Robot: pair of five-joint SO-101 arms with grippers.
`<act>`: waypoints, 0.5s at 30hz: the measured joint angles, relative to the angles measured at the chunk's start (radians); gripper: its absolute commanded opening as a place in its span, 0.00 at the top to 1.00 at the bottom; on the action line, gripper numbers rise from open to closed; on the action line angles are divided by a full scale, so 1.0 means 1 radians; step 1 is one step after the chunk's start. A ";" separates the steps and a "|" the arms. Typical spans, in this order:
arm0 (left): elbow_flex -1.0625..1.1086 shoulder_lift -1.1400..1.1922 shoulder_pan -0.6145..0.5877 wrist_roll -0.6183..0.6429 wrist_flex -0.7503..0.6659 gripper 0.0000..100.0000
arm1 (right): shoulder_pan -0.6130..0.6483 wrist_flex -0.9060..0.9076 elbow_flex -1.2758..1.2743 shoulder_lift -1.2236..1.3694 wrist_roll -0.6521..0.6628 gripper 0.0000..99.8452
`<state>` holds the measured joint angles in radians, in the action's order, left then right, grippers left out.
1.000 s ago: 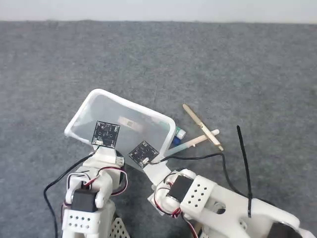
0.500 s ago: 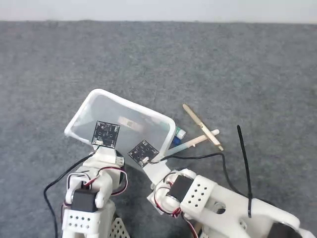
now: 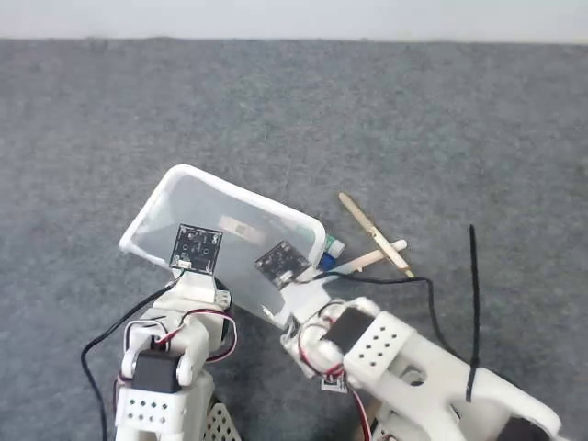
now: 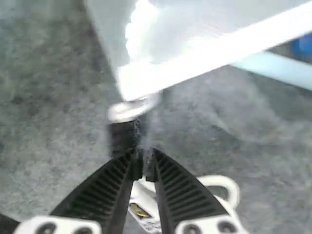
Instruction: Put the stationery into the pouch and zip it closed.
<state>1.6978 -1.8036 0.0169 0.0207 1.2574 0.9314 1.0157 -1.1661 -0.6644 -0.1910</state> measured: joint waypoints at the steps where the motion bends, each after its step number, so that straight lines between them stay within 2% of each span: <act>1: 0.000 0.000 0.000 0.000 0.000 0.99 | -0.015 0.018 0.006 0.000 0.012 0.99; 7: 0.000 0.000 0.000 0.000 0.000 0.99 | -0.097 0.094 0.103 0.000 0.034 0.99; 15: 0.000 0.000 0.000 0.000 0.000 0.99 | -0.103 -0.058 0.114 0.000 0.034 0.99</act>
<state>1.6978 -1.8036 0.0169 0.0207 1.2574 0.8286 0.9574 -1.0526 -0.6644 -0.1573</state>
